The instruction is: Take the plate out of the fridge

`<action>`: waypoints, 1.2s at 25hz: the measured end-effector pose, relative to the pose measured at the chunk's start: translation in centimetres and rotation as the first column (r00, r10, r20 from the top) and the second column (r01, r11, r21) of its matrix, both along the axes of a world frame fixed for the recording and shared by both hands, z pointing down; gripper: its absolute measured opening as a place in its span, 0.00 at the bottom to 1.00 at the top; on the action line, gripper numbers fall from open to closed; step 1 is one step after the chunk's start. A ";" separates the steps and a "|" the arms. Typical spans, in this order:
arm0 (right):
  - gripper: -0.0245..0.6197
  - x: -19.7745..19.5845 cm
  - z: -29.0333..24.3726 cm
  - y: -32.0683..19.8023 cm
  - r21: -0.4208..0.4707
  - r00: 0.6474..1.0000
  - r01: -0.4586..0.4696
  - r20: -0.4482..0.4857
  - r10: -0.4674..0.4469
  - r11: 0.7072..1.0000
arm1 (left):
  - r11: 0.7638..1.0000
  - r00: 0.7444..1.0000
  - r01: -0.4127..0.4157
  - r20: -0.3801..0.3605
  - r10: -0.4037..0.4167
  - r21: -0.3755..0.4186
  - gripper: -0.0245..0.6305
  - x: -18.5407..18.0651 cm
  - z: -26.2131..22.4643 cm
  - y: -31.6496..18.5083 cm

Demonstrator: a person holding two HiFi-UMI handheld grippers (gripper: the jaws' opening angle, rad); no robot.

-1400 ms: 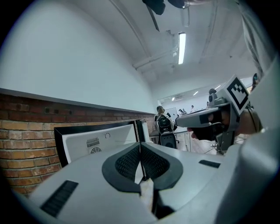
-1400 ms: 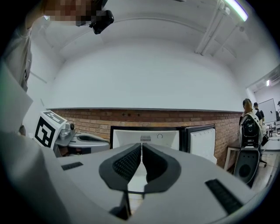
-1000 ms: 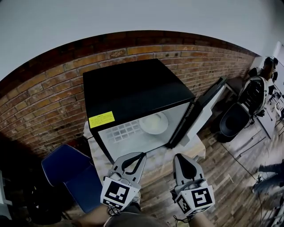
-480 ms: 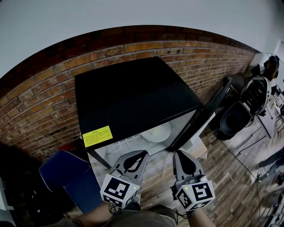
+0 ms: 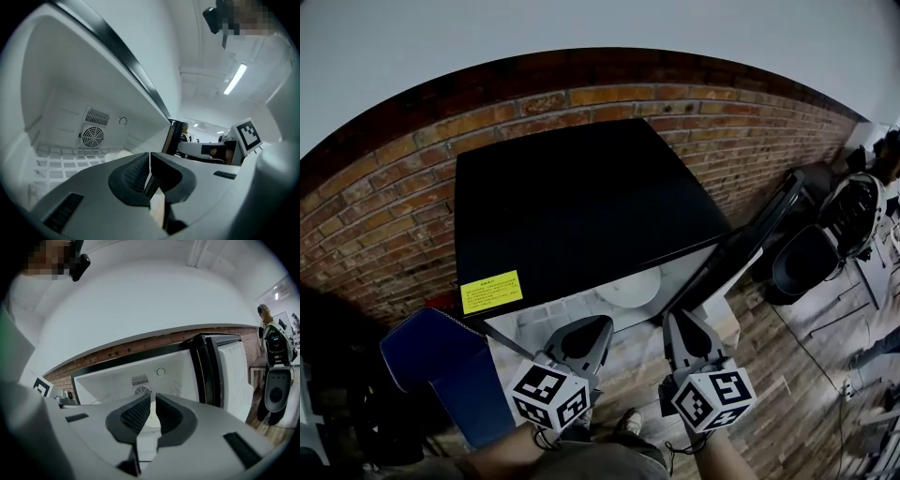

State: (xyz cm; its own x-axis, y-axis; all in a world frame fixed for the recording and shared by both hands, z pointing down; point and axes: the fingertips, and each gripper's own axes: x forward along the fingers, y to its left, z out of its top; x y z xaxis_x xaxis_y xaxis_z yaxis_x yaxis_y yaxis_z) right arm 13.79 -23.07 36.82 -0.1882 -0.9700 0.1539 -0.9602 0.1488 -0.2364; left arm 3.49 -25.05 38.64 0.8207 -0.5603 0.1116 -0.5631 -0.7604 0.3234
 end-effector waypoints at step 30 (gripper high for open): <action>0.26 3.5 7.8 -6.5 -0.196 0.887 0.112 0.461 -0.009 0.974 | 0.797 0.821 -0.010 -0.460 -0.339 -0.604 0.26 3.7 6.7 -4.3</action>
State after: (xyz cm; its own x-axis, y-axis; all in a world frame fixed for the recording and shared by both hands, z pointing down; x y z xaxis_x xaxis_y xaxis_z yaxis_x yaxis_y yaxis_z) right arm 17.27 -29.56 44.60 -0.3441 -0.9087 0.2362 -0.7295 0.1004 -0.6765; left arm 7.24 -29.37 45.32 0.7430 -0.6684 0.0340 -0.2703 -0.2531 0.9289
